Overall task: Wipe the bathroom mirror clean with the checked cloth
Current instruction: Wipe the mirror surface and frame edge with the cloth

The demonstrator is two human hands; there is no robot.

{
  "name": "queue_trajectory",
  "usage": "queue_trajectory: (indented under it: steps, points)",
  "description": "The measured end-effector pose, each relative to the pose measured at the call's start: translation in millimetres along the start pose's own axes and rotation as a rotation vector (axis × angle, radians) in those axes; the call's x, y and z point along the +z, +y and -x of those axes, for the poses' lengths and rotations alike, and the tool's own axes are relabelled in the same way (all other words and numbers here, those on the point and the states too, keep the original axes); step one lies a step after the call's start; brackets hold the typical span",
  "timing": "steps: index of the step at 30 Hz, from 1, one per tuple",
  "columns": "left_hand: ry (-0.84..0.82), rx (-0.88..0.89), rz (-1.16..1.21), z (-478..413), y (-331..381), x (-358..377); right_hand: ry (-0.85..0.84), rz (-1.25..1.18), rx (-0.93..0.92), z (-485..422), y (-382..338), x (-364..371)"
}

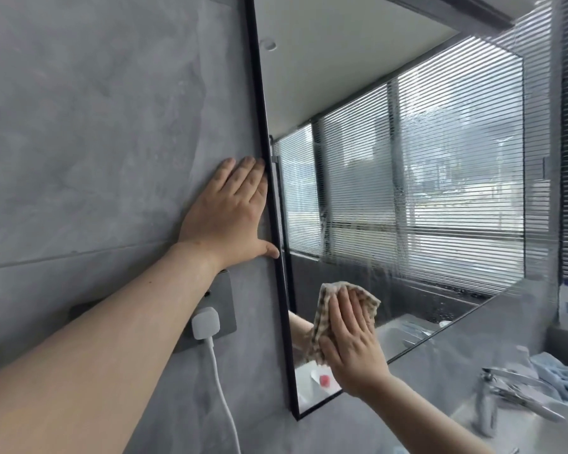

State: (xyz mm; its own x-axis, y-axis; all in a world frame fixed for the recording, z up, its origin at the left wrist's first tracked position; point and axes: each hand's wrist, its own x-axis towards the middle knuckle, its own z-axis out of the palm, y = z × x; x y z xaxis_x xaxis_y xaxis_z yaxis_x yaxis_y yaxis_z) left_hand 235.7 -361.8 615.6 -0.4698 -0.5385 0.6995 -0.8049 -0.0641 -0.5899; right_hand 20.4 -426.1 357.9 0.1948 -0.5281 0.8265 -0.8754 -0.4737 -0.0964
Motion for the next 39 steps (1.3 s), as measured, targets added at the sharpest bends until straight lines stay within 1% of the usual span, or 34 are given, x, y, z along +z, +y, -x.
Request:
queue_trajectory:
  steps: [3, 7, 10, 12, 15, 22, 26, 32, 35, 39]
  points:
    - [0.010, 0.013, 0.012, 0, 0, 1, 0.072, -0.040, 0.037, -67, -16, -34]
    - [0.023, 0.005, 0.027, 0, 0, 1, 0.203, -0.033, 0.064, -152, -20, -77]
    - [0.029, 0.013, 0.037, 0, -1, 1, 0.245, -0.026, 0.066, -172, -21, -84]
    - [0.033, 0.010, 0.032, 0, 0, 3, 0.258, -0.017, 0.042, -162, -21, -76]
    - [0.025, 0.005, 0.009, 0, 0, 3, 0.234, -0.013, 0.000, -126, -20, -55]
    - [0.003, -0.008, -0.023, 0, 0, 0, 0.134, -0.017, -0.083, 5, -25, 18]
    - [0.001, -0.003, -0.019, 1, 1, -1, 0.083, -0.013, -0.067, 68, -29, 49]
    - [-0.006, -0.001, -0.019, 2, 2, -2, 0.060, -0.035, -0.018, 77, -39, 50]
    - [0.003, -0.004, -0.028, 1, 2, -2, 0.063, -0.122, 0.084, 57, -53, 43]
    - [0.015, -0.003, -0.023, 1, 2, -1, 0.138, -0.255, 0.350, 6, -70, 25]
